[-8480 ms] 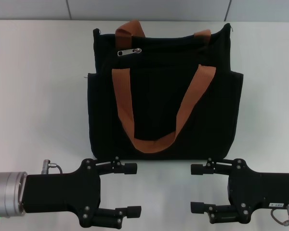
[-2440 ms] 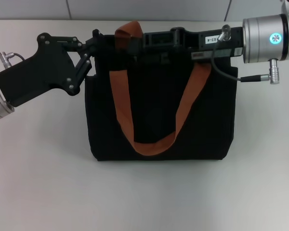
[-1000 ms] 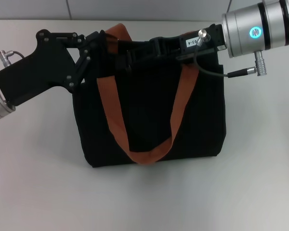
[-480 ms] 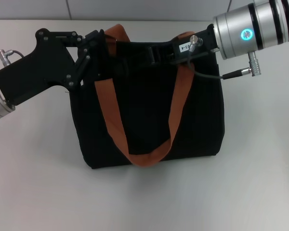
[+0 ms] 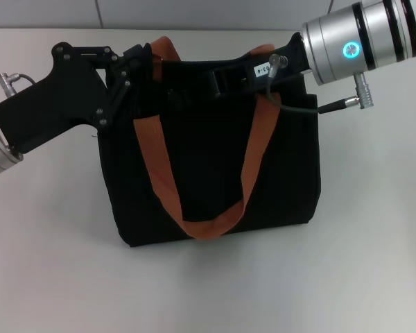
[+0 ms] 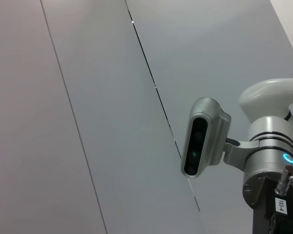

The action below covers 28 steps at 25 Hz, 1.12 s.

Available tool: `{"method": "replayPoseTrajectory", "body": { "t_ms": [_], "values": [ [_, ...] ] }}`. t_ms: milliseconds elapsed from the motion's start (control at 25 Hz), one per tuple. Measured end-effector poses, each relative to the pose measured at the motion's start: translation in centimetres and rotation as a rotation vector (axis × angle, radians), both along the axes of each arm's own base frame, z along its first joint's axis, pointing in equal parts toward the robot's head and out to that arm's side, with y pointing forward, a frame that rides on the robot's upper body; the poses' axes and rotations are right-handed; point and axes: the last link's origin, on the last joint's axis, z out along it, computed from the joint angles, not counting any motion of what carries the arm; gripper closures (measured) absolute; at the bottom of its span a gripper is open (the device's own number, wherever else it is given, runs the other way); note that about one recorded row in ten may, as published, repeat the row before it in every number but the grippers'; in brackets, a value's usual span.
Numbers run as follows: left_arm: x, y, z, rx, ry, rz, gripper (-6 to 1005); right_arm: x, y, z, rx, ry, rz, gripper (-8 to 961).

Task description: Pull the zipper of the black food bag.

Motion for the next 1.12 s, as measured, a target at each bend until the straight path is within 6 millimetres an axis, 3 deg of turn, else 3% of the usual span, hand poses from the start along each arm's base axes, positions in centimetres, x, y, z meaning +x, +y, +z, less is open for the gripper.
{"method": "replayPoseTrajectory", "body": {
  "t_ms": [480, 1120],
  "values": [
    [-0.3, -0.3, 0.1, 0.016, -0.005, 0.007, 948, -0.1, 0.6, 0.4, 0.055, -0.045, 0.050, 955],
    [-0.8, -0.4, 0.6, 0.051, -0.022, 0.026, 944, -0.7, 1.3, 2.1, 0.115, -0.151, 0.020, 956]
  ]
}}
